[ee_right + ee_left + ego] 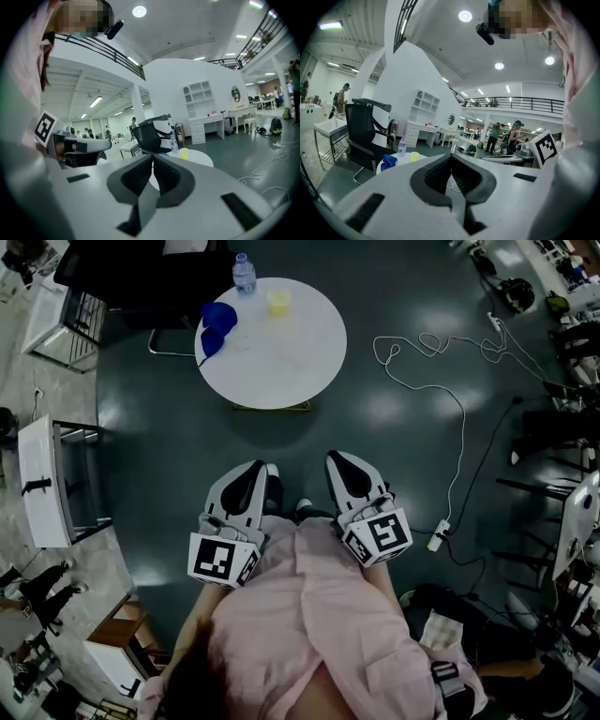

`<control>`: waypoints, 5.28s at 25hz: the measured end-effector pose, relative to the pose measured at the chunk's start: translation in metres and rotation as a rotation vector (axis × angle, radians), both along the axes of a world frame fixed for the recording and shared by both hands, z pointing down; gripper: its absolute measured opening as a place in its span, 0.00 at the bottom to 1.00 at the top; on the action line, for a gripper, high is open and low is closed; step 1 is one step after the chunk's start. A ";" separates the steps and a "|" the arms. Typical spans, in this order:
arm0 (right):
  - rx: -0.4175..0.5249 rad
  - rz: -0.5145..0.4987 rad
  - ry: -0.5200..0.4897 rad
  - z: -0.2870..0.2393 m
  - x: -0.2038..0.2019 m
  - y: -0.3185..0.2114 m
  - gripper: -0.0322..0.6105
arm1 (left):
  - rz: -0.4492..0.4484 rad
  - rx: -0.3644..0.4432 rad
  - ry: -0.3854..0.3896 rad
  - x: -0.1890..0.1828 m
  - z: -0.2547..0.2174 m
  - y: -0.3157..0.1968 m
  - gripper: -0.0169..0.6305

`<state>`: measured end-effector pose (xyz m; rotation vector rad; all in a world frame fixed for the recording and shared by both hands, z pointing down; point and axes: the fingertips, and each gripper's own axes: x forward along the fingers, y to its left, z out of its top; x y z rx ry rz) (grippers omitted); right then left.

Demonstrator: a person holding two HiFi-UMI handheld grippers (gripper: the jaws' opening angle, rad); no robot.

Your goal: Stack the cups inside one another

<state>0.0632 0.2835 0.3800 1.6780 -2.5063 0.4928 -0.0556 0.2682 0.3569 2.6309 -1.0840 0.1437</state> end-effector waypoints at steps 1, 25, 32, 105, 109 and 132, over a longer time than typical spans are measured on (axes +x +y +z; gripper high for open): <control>0.000 0.005 -0.002 0.001 -0.002 -0.004 0.10 | 0.001 0.004 -0.002 -0.004 0.000 -0.005 0.05; -0.067 0.009 -0.009 0.017 -0.010 -0.081 0.10 | -0.035 -0.102 0.013 -0.023 0.026 -0.075 0.05; -0.055 -0.028 -0.010 0.014 0.008 -0.137 0.10 | -0.063 -0.084 0.017 0.002 0.023 -0.128 0.05; -0.075 0.065 -0.012 0.016 0.018 -0.269 0.10 | -0.097 -0.047 0.082 -0.015 0.006 -0.277 0.05; -0.069 0.054 -0.007 0.015 0.022 -0.270 0.10 | -0.124 -0.041 0.099 -0.014 0.003 -0.277 0.05; -0.127 0.073 0.113 0.030 0.112 -0.306 0.10 | -0.150 -0.099 0.084 0.025 0.009 -0.262 0.05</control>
